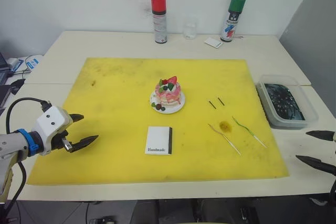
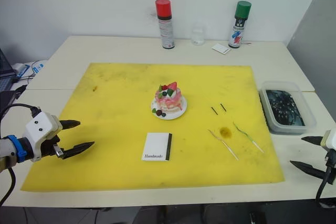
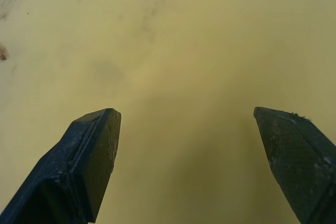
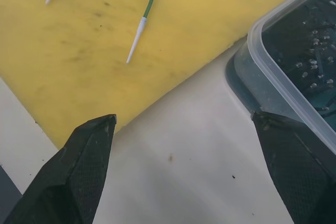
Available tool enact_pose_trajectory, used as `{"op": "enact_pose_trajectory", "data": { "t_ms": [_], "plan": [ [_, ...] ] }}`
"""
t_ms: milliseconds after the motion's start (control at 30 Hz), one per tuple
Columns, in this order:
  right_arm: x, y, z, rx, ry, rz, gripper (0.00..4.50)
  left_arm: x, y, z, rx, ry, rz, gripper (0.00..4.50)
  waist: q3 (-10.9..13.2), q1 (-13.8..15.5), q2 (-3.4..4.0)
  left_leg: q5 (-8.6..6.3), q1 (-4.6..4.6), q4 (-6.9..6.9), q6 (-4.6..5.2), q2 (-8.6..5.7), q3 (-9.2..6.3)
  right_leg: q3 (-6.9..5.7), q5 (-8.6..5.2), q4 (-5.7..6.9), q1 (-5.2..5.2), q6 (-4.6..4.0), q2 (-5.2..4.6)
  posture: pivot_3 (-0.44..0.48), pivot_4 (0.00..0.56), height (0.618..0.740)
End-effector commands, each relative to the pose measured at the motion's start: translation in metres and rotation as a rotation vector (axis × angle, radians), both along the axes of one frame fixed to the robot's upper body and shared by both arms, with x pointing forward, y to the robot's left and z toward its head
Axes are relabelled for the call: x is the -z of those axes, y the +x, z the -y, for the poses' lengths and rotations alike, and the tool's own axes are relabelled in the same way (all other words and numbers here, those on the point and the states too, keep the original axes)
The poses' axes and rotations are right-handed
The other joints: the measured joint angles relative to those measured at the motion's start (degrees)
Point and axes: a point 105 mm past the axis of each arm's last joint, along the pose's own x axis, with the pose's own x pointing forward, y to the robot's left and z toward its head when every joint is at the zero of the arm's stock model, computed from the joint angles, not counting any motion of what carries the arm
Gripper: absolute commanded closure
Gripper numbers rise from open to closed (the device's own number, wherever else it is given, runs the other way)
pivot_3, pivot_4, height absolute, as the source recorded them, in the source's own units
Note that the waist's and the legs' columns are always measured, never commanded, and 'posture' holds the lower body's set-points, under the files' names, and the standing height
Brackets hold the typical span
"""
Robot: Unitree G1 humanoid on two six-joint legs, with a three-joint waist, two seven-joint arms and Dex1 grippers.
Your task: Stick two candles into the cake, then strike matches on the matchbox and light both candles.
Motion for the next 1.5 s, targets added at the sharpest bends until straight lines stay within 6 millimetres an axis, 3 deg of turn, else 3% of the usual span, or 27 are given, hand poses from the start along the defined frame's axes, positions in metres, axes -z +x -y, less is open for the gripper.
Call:
{"op": "enact_pose_trajectory", "data": {
  "t_ms": [33,467,900,1100,1300,1500],
  "plan": [
    [-0.002,-0.001,0.002,-0.001,-0.015,0.010,0.19,-0.013,0.002,-0.003,0.005,0.015,0.048,0.00,0.0,0.0,0.00,0.00,0.00,0.00,0.00,0.00,0.00,0.00,0.00,0.00,0.00,0.00,0.00,0.000,0.150,0.740],
    [0.002,-0.004,0.000,-0.003,-0.005,0.006,0.19,-0.021,0.003,0.003,0.065,-0.083,0.029,0.00,0.0,0.0,0.00,0.00,0.01,0.01,0.00,-0.01,0.02,0.01,0.01,0.01,0.01,0.02,0.01,0.000,0.150,0.740],
    [0.003,-0.003,0.000,-0.002,-0.004,0.009,0.19,-0.020,-0.003,0.001,0.103,-0.059,-0.011,0.00,0.0,0.0,0.00,0.00,0.00,0.01,0.00,-0.01,-0.01,-0.02,0.10,0.01,0.00,0.18,0.04,0.000,0.150,0.740],
    [0.001,-0.002,-0.011,-0.012,0.025,0.032,0.19,-0.032,-0.012,0.059,0.320,-0.211,-0.085,0.00,0.0,0.0,0.00,0.00,-0.02,0.02,0.00,0.00,0.01,0.00,0.04,0.01,0.01,0.07,0.01,0.000,0.150,0.740],
    [-0.011,-0.005,-0.041,-0.055,0.061,0.069,0.19,-0.054,-0.016,0.124,0.553,-0.311,-0.085,0.00,0.0,0.2,0.09,0.01,0.00,0.07,0.00,-0.05,-0.08,-0.03,0.18,0.05,0.08,0.32,0.08,0.000,0.150,0.740],
    [-0.002,0.001,-0.060,0.037,0.013,0.026,0.19,-0.062,-0.030,0.166,0.769,-0.349,-0.089,0.00,0.0,0.0,0.09,0.01,-0.01,0.10,0.00,-0.14,-0.07,0.02,0.21,0.04,0.09,0.36,0.28,0.000,0.150,0.740]
  ]
}}
